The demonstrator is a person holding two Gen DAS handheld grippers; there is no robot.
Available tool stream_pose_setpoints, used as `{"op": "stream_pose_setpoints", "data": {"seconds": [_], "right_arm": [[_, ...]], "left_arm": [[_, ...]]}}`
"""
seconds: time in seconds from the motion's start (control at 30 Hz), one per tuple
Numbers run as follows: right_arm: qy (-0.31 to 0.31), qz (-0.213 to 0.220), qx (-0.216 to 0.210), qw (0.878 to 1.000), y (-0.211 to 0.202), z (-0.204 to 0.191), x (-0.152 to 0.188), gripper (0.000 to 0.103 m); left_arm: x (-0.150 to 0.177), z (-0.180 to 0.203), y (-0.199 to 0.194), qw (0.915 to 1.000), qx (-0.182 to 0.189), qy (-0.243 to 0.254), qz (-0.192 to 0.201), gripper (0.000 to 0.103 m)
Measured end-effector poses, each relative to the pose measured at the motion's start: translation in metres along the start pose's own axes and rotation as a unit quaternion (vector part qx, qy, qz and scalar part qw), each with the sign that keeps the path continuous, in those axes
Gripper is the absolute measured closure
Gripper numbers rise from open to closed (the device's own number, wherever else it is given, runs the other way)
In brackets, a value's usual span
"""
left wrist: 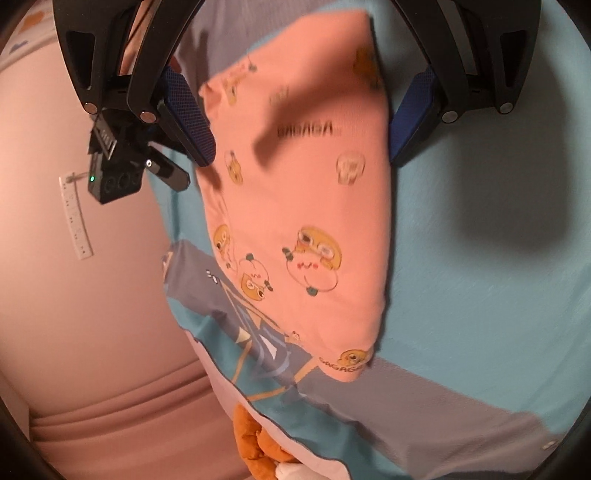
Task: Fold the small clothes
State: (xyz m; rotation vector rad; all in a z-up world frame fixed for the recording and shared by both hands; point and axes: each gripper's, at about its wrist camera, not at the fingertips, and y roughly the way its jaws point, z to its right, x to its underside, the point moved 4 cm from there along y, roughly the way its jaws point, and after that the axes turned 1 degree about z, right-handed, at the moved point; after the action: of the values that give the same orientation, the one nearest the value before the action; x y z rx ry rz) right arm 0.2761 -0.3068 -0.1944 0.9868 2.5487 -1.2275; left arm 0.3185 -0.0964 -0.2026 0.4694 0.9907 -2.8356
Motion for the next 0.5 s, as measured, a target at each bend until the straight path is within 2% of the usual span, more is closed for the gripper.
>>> {"op": "stream_pose_setpoints", "data": {"seconds": [0.2, 0.5], "right_arm": [[-0.019, -0.013, -0.001, 1.000, 0.025, -0.006, -0.021, 0.019], [-0.034, -0.028, -0.014, 0.999, 0.055, -0.019, -0.032, 0.032]], "left_arm": [[-0.014, -0.002, 0.010, 1.0000, 0.006, -0.003, -0.001, 0.013], [-0.024, 0.001, 0.021, 1.0000, 0.003, 0.009, -0.001, 0.013]]}}
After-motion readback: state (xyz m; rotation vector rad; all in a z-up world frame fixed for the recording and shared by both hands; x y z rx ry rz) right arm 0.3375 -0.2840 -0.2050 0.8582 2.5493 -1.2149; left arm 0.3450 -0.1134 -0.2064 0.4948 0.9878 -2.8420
